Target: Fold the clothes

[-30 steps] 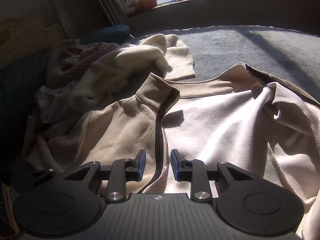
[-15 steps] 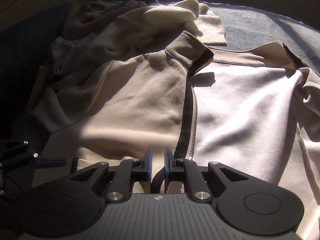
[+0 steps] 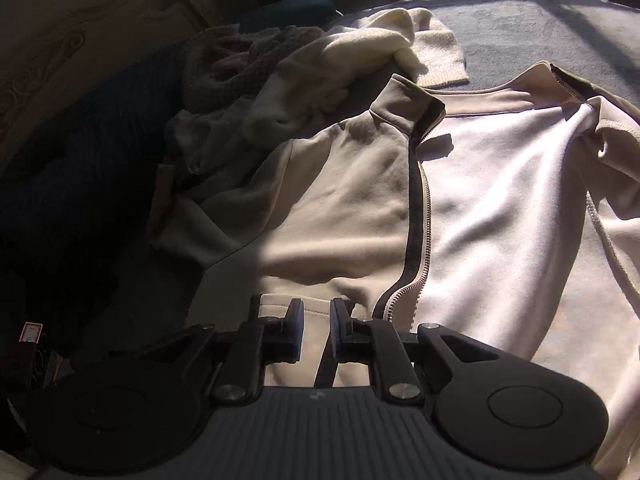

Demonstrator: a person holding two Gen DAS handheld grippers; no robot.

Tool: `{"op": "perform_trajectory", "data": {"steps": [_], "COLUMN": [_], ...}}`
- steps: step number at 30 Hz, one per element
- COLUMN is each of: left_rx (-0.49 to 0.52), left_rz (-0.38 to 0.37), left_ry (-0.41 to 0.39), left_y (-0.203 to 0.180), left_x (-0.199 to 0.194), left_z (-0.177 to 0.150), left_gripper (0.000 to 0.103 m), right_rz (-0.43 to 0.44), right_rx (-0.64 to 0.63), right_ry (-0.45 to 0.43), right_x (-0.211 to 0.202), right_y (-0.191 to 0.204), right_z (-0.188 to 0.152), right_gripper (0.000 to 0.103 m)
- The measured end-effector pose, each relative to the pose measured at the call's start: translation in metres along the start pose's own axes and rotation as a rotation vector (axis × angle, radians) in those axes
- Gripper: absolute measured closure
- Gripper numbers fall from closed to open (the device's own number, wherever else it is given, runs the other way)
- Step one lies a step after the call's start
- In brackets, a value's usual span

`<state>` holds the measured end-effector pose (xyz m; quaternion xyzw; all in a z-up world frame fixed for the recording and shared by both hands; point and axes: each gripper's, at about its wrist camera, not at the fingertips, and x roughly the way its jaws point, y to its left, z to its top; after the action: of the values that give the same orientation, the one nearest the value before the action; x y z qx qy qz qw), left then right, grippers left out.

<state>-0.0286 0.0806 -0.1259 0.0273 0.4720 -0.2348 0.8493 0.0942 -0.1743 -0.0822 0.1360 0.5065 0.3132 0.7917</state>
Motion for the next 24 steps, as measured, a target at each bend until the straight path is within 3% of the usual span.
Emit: {"op": "perform_trajectory", "data": {"steps": [4, 8, 12, 14, 15, 18, 24], "left_rx": [0.001, 0.035, 0.048, 0.031, 0.020, -0.035, -0.265], "left_rz": [-0.082, -0.090, -0.101, -0.110, -0.111, -0.101, -0.107], "left_ry": [0.020, 0.049, 0.034, 0.032, 0.031, 0.029, 0.060], "left_y": [0.002, -0.003, -0.004, -0.001, 0.001, 0.008, 0.037], "left_x": [-0.002, 0.004, 0.002, 0.000, -0.002, -0.014, -0.046], "left_z": [-0.019, -0.037, -0.043, -0.044, -0.044, -0.046, -0.069], "left_gripper": [0.059, 0.059, 0.058, 0.058, 0.058, 0.058, 0.058], "right_rz": [-0.048, -0.124, -0.140, -0.135, -0.134, -0.138, -0.113], "right_rx": [0.063, 0.100, 0.101, 0.103, 0.106, 0.102, 0.139], "right_ry": [0.021, 0.041, 0.061, 0.077, 0.095, 0.134, 0.206], "right_x": [-0.019, -0.019, -0.022, -0.025, -0.026, -0.029, -0.025], "right_y": [-0.014, -0.017, -0.013, -0.011, -0.011, -0.009, -0.013], "right_z": [-0.055, -0.111, -0.135, -0.140, -0.141, -0.145, -0.165], "right_gripper": [0.087, 0.086, 0.086, 0.077, 0.072, 0.070, 0.070]}}
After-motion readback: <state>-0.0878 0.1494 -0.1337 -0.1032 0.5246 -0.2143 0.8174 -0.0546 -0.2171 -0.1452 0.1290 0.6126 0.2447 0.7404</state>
